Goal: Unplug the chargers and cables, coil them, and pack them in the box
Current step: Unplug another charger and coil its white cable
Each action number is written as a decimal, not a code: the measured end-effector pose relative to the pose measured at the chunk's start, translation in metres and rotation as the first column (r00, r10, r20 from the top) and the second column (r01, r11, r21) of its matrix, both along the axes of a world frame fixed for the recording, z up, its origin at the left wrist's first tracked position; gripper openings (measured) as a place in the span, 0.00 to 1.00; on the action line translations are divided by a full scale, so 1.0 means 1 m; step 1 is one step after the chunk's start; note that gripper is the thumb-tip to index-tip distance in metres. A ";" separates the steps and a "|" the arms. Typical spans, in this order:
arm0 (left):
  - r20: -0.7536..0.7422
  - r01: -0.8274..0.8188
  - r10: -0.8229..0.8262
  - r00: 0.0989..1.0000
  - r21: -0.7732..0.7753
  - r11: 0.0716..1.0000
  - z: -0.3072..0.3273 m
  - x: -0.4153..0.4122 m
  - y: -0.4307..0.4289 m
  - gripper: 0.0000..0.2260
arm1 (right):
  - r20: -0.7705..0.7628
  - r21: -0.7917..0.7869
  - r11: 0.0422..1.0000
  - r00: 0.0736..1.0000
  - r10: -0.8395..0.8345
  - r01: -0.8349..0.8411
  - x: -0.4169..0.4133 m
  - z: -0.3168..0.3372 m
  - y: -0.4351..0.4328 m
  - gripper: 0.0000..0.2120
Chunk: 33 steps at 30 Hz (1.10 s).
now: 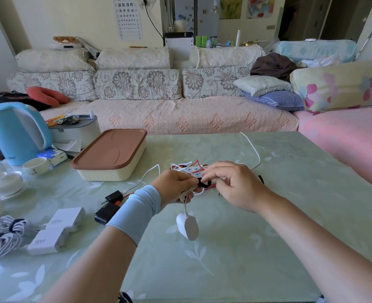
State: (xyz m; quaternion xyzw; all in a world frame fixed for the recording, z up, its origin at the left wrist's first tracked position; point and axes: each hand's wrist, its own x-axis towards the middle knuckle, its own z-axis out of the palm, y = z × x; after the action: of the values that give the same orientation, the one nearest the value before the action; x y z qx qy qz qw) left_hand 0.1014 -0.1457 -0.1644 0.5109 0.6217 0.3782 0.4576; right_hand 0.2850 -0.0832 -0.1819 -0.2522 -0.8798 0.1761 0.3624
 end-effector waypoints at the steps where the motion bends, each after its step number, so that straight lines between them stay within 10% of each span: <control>1: 0.019 0.002 -0.002 1.000 -0.013 1.000 -0.001 0.000 0.000 0.09 | 0.027 0.033 0.999 1.000 0.002 -0.003 0.000 -0.001 0.001 0.19; 6: 0.062 -0.024 0.027 0.998 -0.039 0.999 -0.003 -0.003 0.004 0.09 | 0.061 0.068 0.998 0.998 -0.011 0.007 -0.001 -0.004 0.005 0.07; 12: -0.285 0.022 0.001 0.959 0.076 0.997 -0.005 0.007 0.006 0.10 | 0.139 0.259 0.964 0.990 0.029 -0.065 -0.010 -0.002 0.002 0.03; 17: -0.331 0.133 -0.084 0.940 0.130 0.983 -0.008 0.006 0.008 0.10 | 0.029 0.056 0.994 0.995 -0.100 0.098 -0.004 0.000 0.003 0.02; 22: -0.411 0.256 -0.179 0.894 0.140 0.957 -0.014 0.004 0.011 0.11 | -0.082 -0.472 0.881 0.995 -0.060 0.014 0.001 -0.001 0.000 0.03; 33: -0.327 0.178 -0.119 0.938 0.156 0.972 -0.018 0.009 0.013 0.07 | 0.019 -0.447 0.866 0.970 -0.242 0.225 0.000 -0.004 0.004 0.09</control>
State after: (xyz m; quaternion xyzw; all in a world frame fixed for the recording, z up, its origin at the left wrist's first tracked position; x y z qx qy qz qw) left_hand 0.1106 -0.1330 -0.1825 0.6502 0.6088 0.3116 0.3308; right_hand 0.2853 -0.0787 -0.1855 -0.4295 -0.7718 0.3327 0.3302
